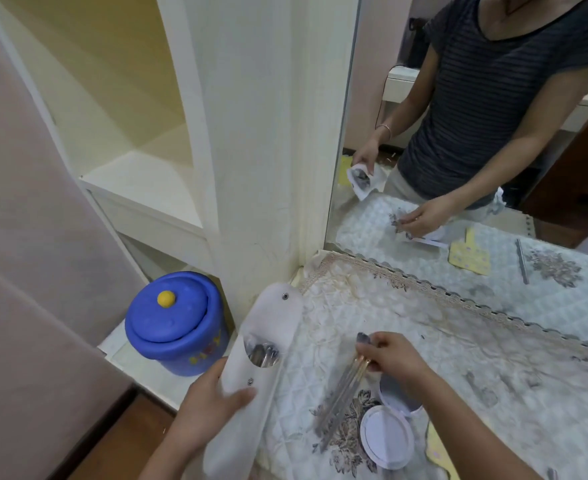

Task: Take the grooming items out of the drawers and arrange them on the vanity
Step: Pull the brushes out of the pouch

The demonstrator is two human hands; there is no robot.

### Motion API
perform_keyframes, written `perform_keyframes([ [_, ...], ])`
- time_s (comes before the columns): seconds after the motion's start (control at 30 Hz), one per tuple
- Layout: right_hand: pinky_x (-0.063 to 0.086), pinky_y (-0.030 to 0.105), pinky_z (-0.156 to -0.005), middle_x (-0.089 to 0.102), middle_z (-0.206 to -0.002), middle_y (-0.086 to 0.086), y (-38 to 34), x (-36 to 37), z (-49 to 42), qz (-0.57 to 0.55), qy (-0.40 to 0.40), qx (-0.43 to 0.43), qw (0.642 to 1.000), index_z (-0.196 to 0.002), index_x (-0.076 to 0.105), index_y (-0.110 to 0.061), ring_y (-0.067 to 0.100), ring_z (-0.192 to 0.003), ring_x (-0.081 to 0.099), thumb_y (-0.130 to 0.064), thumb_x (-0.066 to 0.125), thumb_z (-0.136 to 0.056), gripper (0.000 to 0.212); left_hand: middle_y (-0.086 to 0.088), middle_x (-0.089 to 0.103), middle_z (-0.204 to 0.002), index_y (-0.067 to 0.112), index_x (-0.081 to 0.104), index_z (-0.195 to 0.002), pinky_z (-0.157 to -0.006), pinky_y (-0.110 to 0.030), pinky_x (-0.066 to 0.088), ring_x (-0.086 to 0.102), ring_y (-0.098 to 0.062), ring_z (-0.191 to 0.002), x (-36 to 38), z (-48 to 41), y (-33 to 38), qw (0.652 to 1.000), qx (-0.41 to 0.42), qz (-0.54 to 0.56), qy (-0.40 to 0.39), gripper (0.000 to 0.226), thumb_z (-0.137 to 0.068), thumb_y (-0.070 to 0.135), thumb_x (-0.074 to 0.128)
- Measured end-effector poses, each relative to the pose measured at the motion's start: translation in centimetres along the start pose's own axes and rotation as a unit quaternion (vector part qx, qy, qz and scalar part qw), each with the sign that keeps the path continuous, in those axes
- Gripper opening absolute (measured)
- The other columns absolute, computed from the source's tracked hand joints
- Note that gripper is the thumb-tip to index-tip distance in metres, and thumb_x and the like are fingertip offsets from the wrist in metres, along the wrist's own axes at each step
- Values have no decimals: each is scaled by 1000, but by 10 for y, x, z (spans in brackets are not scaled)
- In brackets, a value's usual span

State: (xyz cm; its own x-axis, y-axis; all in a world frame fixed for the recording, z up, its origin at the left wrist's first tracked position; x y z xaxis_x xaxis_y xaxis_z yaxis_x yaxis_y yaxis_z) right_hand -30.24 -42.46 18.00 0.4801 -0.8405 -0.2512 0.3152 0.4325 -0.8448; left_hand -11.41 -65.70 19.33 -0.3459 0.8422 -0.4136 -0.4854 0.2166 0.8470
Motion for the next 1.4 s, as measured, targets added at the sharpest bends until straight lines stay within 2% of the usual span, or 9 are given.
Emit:
perform_keyframes([
  [0.07, 46, 38, -67, 63, -83, 23, 2, 10, -4, 128, 33, -5, 991, -81, 62, 0, 23, -69, 54, -15, 63, -85, 15, 4, 73, -95, 30, 64, -97, -81, -32, 55, 68, -10, -89, 6, 0, 1, 999, -12, 51, -15, 36, -65, 24, 80],
  [0.13, 41, 35, -90, 56, -126, 16, -1, 15, -9, 323, 49, -19, 945, -126, 49, -6, 27, -108, 53, -28, 61, -86, 47, 2, 74, -98, 25, 65, -99, -85, -38, 55, 69, -15, -91, 11, 1, 4, 994, -21, 98, -41, 48, -55, 34, 81],
  [0.23, 30, 38, -107, 39, -144, 5, -25, 21, -1, 366, 67, -114, 921, -139, 35, -16, 27, -133, 30, -40, 59, -85, 63, 1, 75, -95, 23, 66, -97, -78, -34, 57, 70, -15, -86, 21, -2, 7, 988, -34, 133, -65, 50, -51, 33, 82],
  [0.43, 47, 19, -80, 62, -106, -4, -76, 22, 20, -18, -4, -191, 981, -118, 54, -32, 9, -94, 59, -25, 63, -85, 35, -5, 75, -97, 14, 64, -102, -70, -26, 56, 69, -15, -82, 47, -2, 20, 973, -35, 159, -166, 57, -49, 25, 81],
  [0.57, 44, 12, -66, 68, -70, -20, -84, 19, 38, 70, 37, -257, 963, -74, 65, -37, 0, -70, 59, -19, 67, -82, 20, -8, 75, -96, 11, 65, -100, -70, -31, 54, 70, -19, -83, 61, -2, 24, 966, -51, 179, -179, 48, -56, 26, 79],
  [0.73, 42, 6, -73, 62, -78, -26, -66, 44, 71, 190, 2, -310, 931, -98, 72, -16, -14, -80, 57, -17, 63, -85, 15, -17, 72, -102, 3, 67, -102, -81, -38, 54, 68, -30, -92, 73, -4, 34, 961, -89, 203, -165, 25, -77, 7, 68],
  [0.83, 41, 17, -85, 71, -98, -1, -51, 54, 80, 264, 0, -334, 905, -108, 67, -12, 6, -96, 56, -20, 57, -87, 25, -17, 72, -103, 3, 67, -102, -85, -40, 53, 67, -31, -95, 78, -5, 37, 961, -93, 199, -170, 23, -79, 6, 65],
  [1.1, 32, -6, -71, 62, -90, 2, -30, 57, 75, 242, 58, -340, 907, -85, 72, -6, -1, -86, 49, -25, 54, -80, 27, -11, 73, -98, 14, 70, -95, -94, -54, 48, 67, -30, -96, 83, -2, 34, 969, -80, 174, -154, 52, -50, 39, 72],
  [1.4, 46, 16, -60, 64, -81, -6, -23, 67, 78, 327, 106, -393, 853, -78, 68, -17, 7, -77, 54, -25, 47, -78, 22, -13, 74, -94, 12, 72, -90, -89, -49, 53, 68, -31, -93, 80, 1, 38, 964, -86, 215, -128, 23, -68, 17, 68],
])
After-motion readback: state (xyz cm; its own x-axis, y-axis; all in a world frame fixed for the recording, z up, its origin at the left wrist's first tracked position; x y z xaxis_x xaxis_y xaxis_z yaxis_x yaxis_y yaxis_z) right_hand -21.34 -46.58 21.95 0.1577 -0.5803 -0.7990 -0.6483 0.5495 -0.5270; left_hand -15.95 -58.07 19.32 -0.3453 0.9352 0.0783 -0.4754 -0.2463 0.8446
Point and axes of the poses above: each hand's wrist, its own z-axis away from the middle knuckle, its own x-axis out of the palm, y = z × x, the point moved 5 cm from there along -z, towards the middle knuckle
